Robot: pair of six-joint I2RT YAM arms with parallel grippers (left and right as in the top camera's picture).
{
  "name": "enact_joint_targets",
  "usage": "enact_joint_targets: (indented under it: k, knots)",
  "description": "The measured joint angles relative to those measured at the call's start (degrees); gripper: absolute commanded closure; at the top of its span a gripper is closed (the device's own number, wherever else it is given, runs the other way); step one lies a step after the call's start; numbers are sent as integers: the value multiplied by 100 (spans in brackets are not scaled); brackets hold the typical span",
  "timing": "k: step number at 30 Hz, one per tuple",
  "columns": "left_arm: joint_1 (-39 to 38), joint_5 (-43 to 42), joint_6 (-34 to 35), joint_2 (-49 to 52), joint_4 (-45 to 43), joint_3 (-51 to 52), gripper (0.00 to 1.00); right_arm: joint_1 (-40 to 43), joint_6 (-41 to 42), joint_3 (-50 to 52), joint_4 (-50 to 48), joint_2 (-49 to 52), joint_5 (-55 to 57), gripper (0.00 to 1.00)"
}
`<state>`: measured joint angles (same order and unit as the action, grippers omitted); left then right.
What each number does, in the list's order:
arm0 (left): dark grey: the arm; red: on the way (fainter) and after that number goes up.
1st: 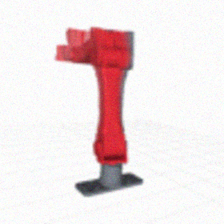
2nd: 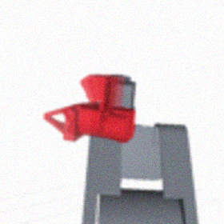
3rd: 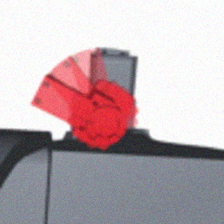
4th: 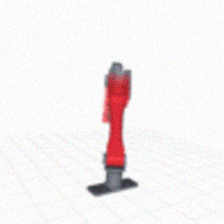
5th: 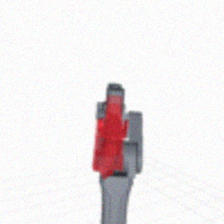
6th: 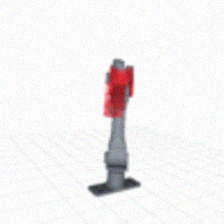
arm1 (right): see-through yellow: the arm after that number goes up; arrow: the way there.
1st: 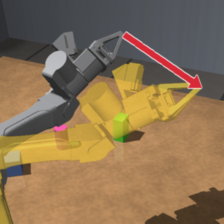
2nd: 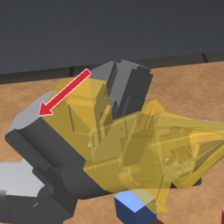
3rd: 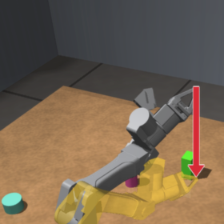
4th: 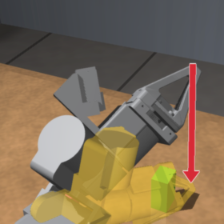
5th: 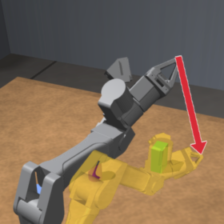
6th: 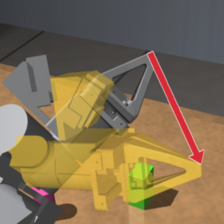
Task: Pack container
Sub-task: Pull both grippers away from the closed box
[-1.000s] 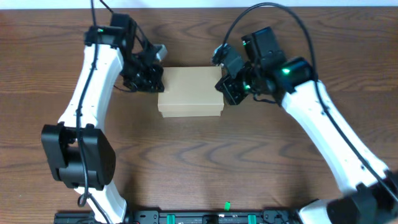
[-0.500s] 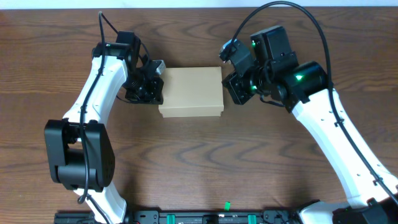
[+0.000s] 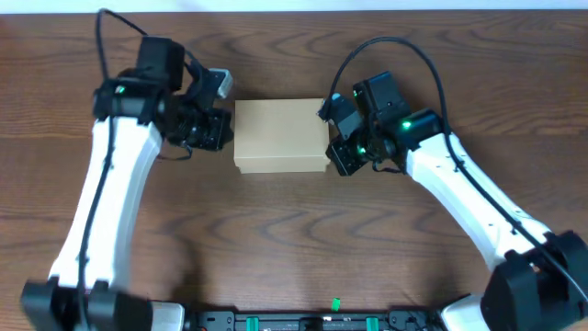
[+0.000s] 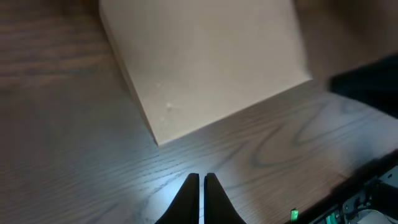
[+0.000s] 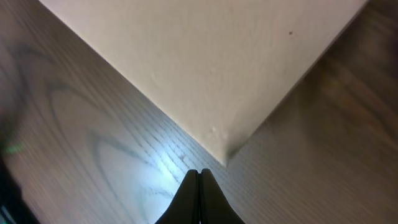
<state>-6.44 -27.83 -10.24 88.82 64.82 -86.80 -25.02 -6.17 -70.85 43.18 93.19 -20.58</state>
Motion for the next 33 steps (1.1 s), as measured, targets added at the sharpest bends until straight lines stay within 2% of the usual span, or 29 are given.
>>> enact_joint_targets:
  k: [12,17,21,26,27,28,29,30,33]
  knots:
    - [0,2,15,-1239,675,0,94,0,20,243,-363,317,-42,99]
    - [0,22,4,-1613,1193,0,94,0,74,197,90,232,-216,99]
    - [0,46,-122,-2297,1641,0,94,-2,109,96,415,-444,-310,99]
    - [0,87,-203,-3316,1963,0,93,-2,188,-48,673,-2046,-389,99]
    - [0,87,-205,-3456,1989,0,88,-2,197,-66,730,-2315,-398,95]
    - [0,87,-227,-3620,2017,0,71,-2,216,-72,804,-2553,-409,84]
    - [0,90,-260,-3786,2028,0,50,0,245,-72,892,-2789,-409,61]
    - [0,92,-238,-3985,2033,0,5,-2,243,-72,992,-3034,-407,1]
    - [0,96,-203,-4350,2063,-2,5,-4,380,-74,1237,-3613,-404,1]
